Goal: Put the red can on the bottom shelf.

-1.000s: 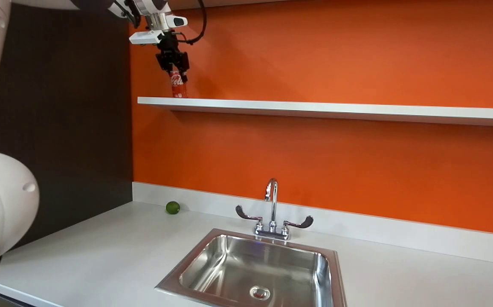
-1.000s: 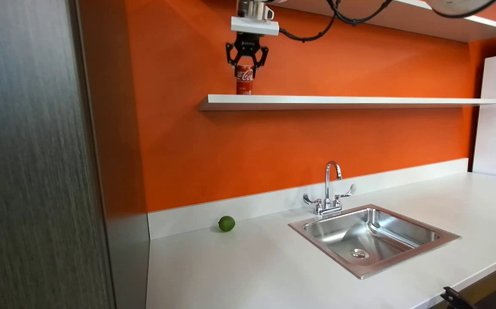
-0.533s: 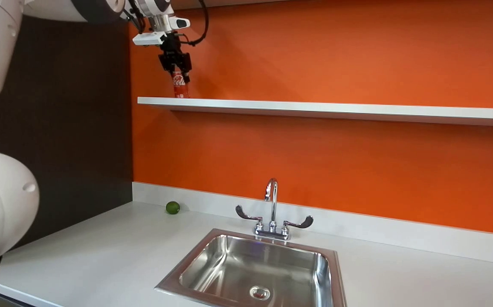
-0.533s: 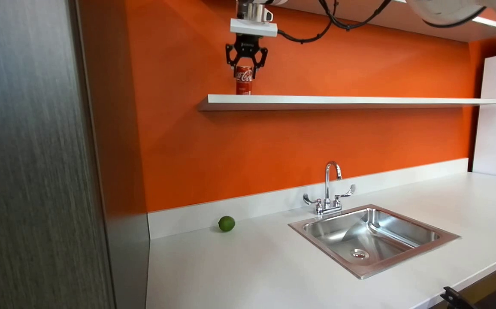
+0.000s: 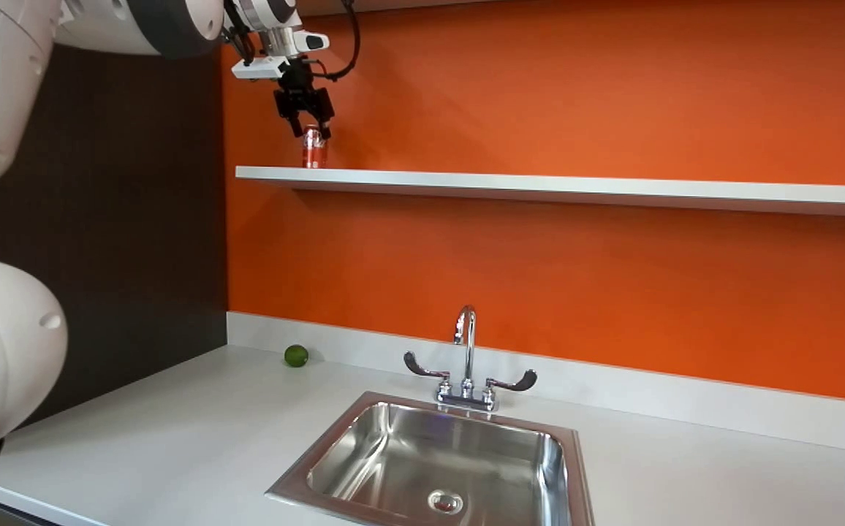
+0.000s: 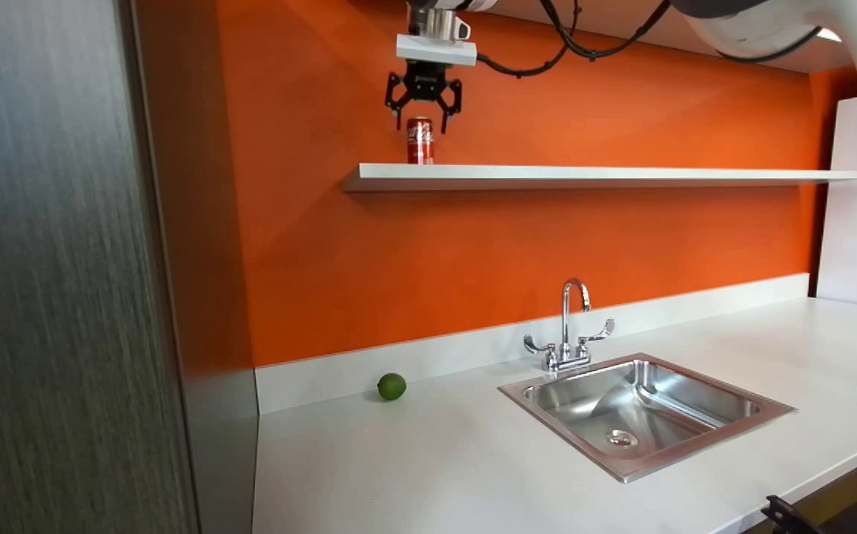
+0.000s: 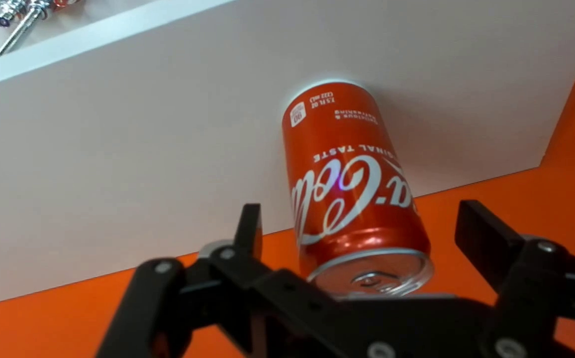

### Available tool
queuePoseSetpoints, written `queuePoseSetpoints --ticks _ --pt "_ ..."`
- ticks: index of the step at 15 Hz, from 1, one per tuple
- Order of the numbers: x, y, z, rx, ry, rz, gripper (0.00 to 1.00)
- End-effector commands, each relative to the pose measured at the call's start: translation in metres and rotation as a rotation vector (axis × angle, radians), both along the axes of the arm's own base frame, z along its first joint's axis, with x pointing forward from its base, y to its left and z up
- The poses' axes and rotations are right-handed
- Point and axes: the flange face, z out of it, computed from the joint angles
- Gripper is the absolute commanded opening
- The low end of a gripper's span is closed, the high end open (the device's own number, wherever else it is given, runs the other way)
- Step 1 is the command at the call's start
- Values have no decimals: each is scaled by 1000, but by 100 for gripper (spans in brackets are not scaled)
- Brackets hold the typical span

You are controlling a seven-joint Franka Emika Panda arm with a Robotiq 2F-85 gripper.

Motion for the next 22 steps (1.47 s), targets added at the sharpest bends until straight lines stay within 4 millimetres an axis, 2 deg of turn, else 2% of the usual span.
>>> queuePoseSetpoints --ticks 1,6,12,17,22 --pt "-5 3 7 -10 -1 3 100" --pt "-20 10 12 -8 -7 20 100" --pt "-51 10 20 -16 -4 19 100" --pt "-102 9 22 -28 20 38 100" --pt "-164 4 7 9 96 49 100"
